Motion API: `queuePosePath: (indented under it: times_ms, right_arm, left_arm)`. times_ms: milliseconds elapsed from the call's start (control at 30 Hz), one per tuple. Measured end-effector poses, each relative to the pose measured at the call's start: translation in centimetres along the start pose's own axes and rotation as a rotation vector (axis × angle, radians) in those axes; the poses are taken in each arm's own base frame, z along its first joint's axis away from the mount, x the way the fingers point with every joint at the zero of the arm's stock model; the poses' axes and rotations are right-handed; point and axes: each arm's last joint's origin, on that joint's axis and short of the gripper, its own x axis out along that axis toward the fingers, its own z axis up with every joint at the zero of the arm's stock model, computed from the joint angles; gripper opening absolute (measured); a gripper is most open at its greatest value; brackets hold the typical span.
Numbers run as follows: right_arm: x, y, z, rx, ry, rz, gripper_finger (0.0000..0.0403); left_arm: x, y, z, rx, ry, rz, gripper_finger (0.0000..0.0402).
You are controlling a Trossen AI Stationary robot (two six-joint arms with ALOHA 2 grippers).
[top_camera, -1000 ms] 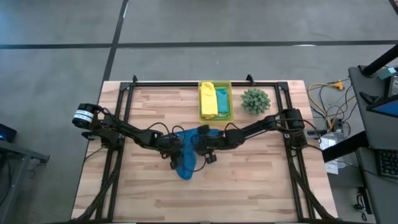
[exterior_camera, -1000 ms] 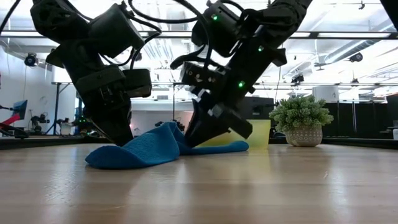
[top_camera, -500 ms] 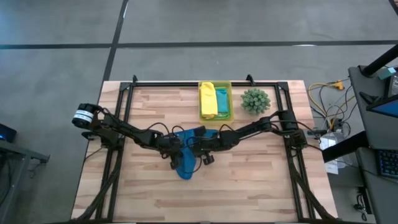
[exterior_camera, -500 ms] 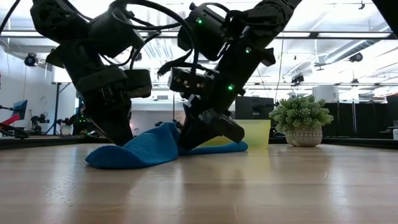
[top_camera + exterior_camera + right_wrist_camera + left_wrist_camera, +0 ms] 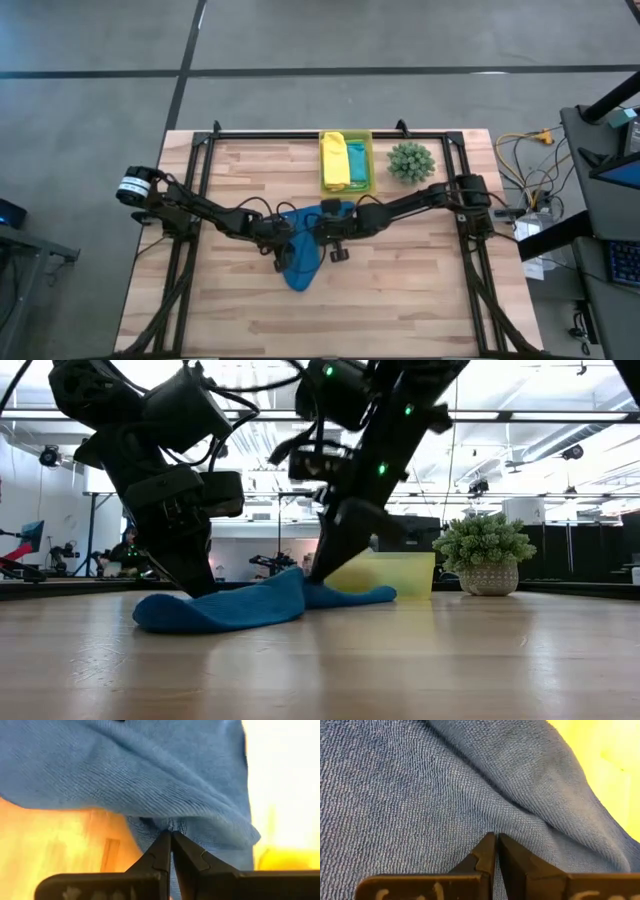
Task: Fold microfiber towels
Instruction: Fold the blue microfiber cloth
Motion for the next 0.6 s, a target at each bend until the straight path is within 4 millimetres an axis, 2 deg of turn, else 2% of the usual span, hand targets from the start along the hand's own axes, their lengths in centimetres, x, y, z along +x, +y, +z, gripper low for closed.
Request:
queuePosePath:
  times_ms: [233,367,600]
  right_arm:
    - [-3.0,0.9,0.0,0.076,0.017,0.029,0.0009]
    - [-4.5,2.4,0.1,0.082,0.010,0.085,0.0009]
    - [-5.6,5.5,0.2,0.164,0.016,0.238,0.0009]
  left_arm:
    - [0.0,0.0,0.0,0.004,0.000,0.002,0.0011]
    - [0.0,0.0,0.0,0.011,-0.001,0.003,0.0011]
    - [0.0,0.0,0.0,0.023,-0.002,0.005,0.0011]
